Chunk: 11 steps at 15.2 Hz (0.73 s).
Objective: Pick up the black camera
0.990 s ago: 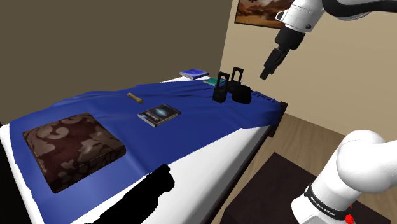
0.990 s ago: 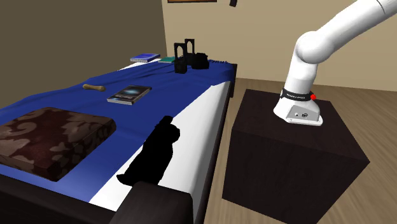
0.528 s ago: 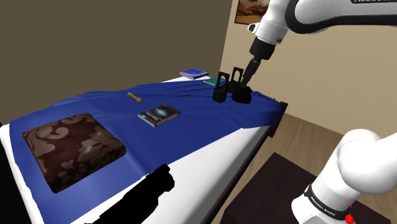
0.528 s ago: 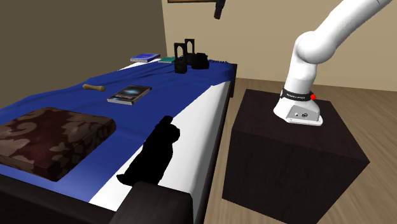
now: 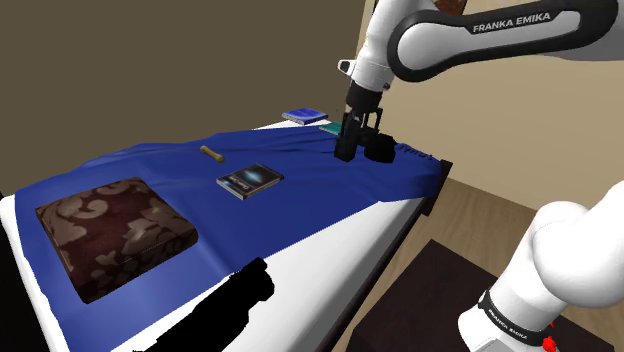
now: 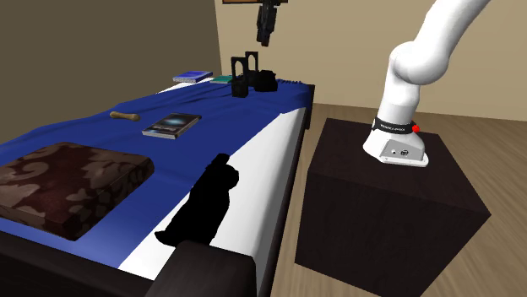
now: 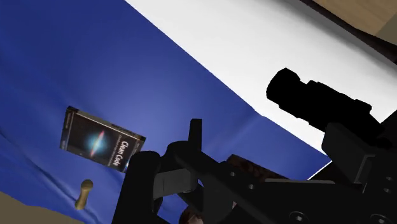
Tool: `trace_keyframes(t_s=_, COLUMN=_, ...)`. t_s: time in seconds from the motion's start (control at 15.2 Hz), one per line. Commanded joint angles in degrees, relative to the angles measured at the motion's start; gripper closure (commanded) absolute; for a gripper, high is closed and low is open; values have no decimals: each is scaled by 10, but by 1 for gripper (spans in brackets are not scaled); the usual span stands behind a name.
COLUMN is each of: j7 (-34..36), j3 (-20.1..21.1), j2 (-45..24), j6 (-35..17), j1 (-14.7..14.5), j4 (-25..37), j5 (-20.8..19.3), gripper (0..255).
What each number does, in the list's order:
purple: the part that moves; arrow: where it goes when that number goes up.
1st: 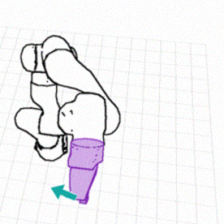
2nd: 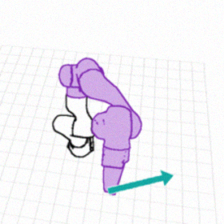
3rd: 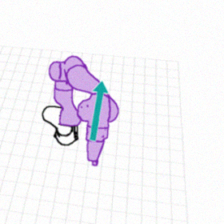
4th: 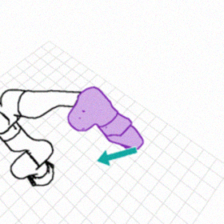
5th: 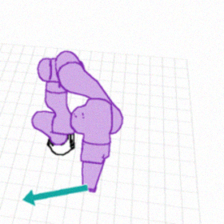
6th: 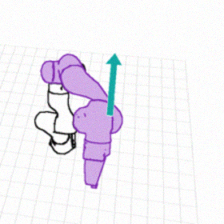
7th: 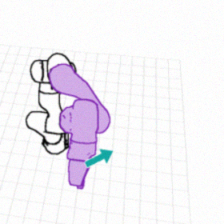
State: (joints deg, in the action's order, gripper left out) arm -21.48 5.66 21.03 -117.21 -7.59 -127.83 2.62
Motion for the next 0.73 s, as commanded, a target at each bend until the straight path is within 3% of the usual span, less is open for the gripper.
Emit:
trace_keyframes(t_s=0.0, j7=-19, j3=7, j2=-38, j6=-22, j1=-10, j4=13, j5=-1, gripper=0)
trace_keyframes(t_s=0.66, j7=-96, j3=49, j2=-216, j6=-93, j1=-53, j4=98, j5=-26, gripper=0)
